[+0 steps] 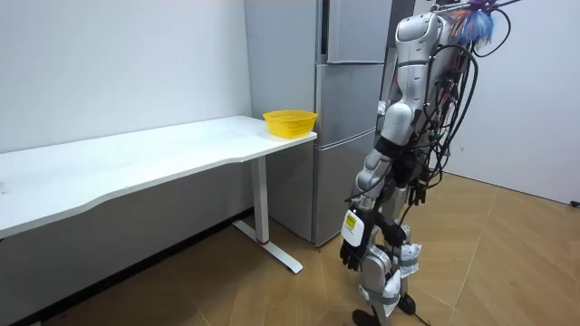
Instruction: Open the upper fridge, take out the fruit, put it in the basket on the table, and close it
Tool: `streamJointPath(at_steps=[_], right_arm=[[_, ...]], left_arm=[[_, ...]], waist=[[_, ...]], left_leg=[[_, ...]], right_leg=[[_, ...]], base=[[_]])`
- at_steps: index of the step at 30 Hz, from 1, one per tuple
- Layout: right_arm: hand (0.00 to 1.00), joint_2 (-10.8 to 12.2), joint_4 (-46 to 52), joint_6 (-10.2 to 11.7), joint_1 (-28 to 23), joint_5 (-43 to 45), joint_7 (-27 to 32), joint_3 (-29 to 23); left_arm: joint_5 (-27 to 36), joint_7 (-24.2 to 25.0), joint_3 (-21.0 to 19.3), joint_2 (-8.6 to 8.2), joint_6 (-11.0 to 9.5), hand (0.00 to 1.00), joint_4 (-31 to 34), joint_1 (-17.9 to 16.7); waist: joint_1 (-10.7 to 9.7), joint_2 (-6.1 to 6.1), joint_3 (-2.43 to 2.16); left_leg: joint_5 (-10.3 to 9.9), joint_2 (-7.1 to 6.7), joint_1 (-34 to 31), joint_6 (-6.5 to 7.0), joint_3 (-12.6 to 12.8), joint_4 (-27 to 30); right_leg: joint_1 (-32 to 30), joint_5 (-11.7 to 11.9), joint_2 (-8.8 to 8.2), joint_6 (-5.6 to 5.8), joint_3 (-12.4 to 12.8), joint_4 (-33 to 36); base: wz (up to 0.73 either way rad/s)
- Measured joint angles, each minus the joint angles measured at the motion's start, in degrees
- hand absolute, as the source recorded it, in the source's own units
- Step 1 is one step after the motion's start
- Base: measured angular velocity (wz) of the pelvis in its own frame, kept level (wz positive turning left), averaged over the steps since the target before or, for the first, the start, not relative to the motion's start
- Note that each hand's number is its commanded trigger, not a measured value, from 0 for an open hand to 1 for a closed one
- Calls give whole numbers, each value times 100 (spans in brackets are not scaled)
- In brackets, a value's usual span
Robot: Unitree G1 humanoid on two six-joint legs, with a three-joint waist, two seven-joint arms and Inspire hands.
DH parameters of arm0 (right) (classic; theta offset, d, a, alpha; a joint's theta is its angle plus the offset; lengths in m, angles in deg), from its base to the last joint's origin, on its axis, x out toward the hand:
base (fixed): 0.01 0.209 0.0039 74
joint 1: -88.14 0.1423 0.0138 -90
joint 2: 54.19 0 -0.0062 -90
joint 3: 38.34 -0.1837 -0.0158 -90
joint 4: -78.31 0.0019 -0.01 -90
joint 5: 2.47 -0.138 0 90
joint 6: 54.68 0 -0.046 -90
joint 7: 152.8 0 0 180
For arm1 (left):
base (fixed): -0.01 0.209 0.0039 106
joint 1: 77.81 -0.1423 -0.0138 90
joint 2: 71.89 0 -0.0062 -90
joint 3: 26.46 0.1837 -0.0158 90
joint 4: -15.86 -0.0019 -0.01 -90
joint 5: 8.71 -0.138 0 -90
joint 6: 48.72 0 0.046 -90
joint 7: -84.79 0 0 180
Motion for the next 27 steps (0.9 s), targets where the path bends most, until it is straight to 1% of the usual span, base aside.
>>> streamJointPath(at_steps=[5,9,13,16,22,24,27], right_arm=[[0,0,1,-2,-3,103,45,-1],[0,-7,-21,21,23,153,199,-13],[0,-21,-181,99,104,149,267,-32],[0,-23,-183,156,106,149,294,-63],[0,-22,-194,164,103,147,284,-76],[0,-22,-194,160,100,143,252,-75],[0,-20,-194,161,99,111,244,-68]], left_arm=[[0,-21,-1,0,-1,0,-5,-9],[49,-24,-7,14,-11,0,-18,-1],[75,-23,-7,15,-36,0,-19,8],[181,-20,-7,19,-46,0,-19,12],[185,-23,-21,21,-62,0,-19,-4],[187,-27,-82,20,-71,0,-20,-5],[298,-134,-118,21,-95,0,-21,-6]], waist=[[5,-1,1],[4,-7,5],[8,-15,9],[-2,-30,13],[-4,-43,16],[-2,-43,16],[-5,-42,16]], left_leg=[[0,0,3,0,0,16],[0,-1,0,0,-8,32],[0,1,23,1,51,10],[0,1,40,1,44,-5],[0,2,56,1,52,-42],[0,1,57,1,51,-43],[0,-1,54,1,37,-46]], right_leg=[[0,0,-2,0,12,9],[9,3,6,3,27,3],[8,7,20,4,70,8],[11,7,26,5,88,1],[6,6,52,5,135,-3],[3,6,55,4,138,-5],[4,4,46,1,135,-11]], base=[[0],[0],[-3],[-3],[-2],[0],[0]])
